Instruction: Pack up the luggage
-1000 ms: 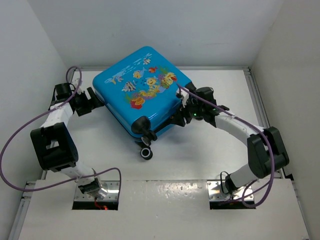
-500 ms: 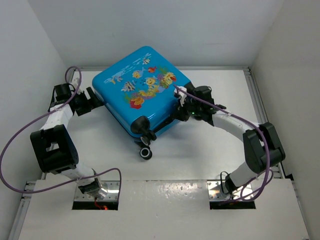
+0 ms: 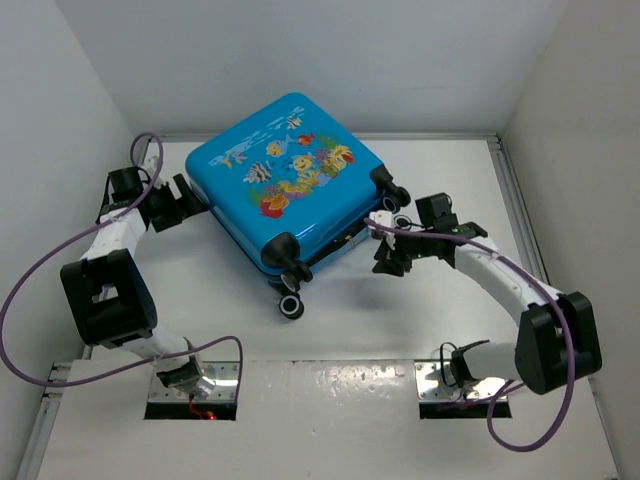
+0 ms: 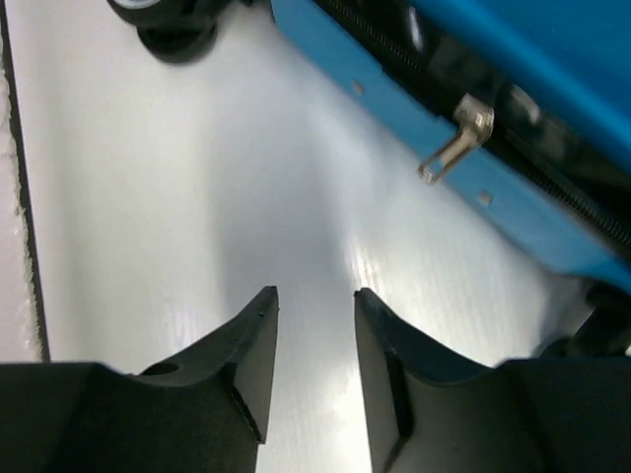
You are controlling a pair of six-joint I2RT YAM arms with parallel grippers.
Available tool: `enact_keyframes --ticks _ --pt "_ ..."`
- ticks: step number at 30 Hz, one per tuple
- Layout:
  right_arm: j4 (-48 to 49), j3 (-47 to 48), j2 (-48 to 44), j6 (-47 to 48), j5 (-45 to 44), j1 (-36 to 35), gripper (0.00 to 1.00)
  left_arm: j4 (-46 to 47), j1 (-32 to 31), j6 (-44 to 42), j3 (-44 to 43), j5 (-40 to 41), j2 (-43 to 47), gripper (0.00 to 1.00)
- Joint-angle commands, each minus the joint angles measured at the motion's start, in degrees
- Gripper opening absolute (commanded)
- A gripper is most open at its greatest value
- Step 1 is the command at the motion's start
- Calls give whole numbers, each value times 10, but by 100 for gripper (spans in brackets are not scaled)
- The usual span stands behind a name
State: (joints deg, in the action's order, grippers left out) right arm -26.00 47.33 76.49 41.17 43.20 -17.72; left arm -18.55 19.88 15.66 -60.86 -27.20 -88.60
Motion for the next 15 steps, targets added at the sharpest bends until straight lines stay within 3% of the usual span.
enact_keyframes --ticks 1,5,10,15 --pt "5 -17 -27 -40 -11 16 38 22 6 -5 -1 -8 23 92" --pt "72 -9 -13 -194 -23 22 46 34 6 -11 12 -8 52 93" --pt "233 -44 16 -407 -74 16 51 47 11 -16 25 -29 90 96" --pt "322 -29 85 -491 -4 15 48 40 17 -46 38 -61 126 99"
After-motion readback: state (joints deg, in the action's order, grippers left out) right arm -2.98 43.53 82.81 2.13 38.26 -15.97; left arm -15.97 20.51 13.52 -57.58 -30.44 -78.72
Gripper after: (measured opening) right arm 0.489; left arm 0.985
